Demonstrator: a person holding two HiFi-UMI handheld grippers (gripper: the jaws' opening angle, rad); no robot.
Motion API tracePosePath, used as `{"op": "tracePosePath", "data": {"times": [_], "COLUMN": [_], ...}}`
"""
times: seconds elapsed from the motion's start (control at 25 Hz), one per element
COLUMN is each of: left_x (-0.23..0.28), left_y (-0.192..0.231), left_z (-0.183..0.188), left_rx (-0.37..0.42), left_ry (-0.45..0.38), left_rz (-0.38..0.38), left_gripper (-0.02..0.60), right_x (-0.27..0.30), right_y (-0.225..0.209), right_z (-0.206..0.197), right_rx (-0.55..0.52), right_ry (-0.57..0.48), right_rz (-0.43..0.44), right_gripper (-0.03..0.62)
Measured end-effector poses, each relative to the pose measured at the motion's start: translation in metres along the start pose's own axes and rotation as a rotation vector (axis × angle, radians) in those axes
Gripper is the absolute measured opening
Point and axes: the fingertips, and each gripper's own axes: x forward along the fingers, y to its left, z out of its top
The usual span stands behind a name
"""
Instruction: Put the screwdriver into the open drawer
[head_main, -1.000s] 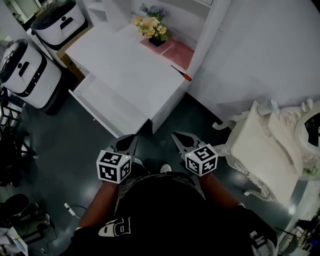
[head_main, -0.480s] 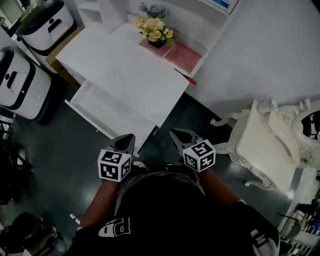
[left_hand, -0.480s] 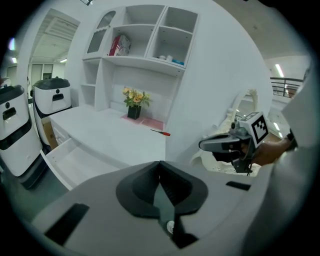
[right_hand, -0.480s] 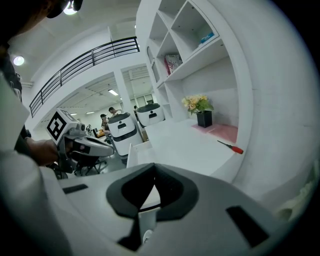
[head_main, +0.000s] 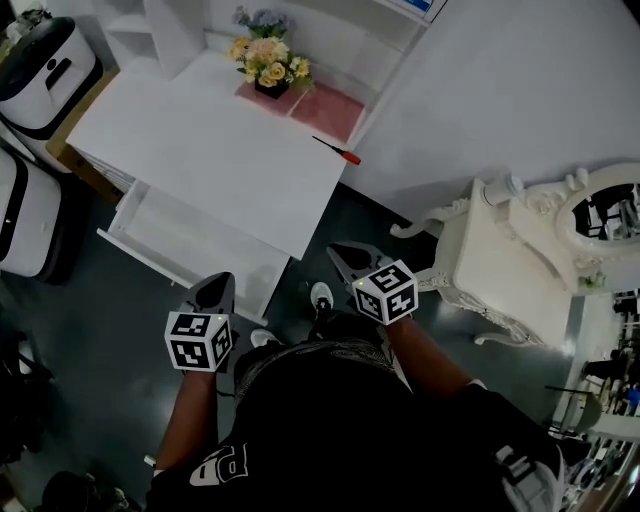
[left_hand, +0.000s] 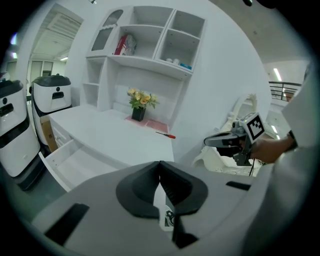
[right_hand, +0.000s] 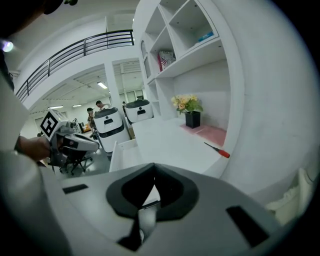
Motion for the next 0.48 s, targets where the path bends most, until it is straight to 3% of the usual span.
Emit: {"op": "tracePosePath", "data": {"times": [0.28, 0.48], "left_x": [0.013, 0.033], "left_y": [0.013, 0.031], "left_z": [-0.009, -0.018], "left_rx": [-0.068, -0.167], "left_ry": [0.003, 0.005], "left_rz": [0.084, 0.220], "left_gripper": [0.015, 0.015], "right_x": [0.026, 0.058], "right_y": [-0.080, -0.139], "right_z": [-0.001, -0.005], "right_rx": [-0.069, -0.131], "right_ry": [0.071, 0.140], "right_rz": [-0.062, -0.045], "right_gripper": [0.009, 0.011]}}
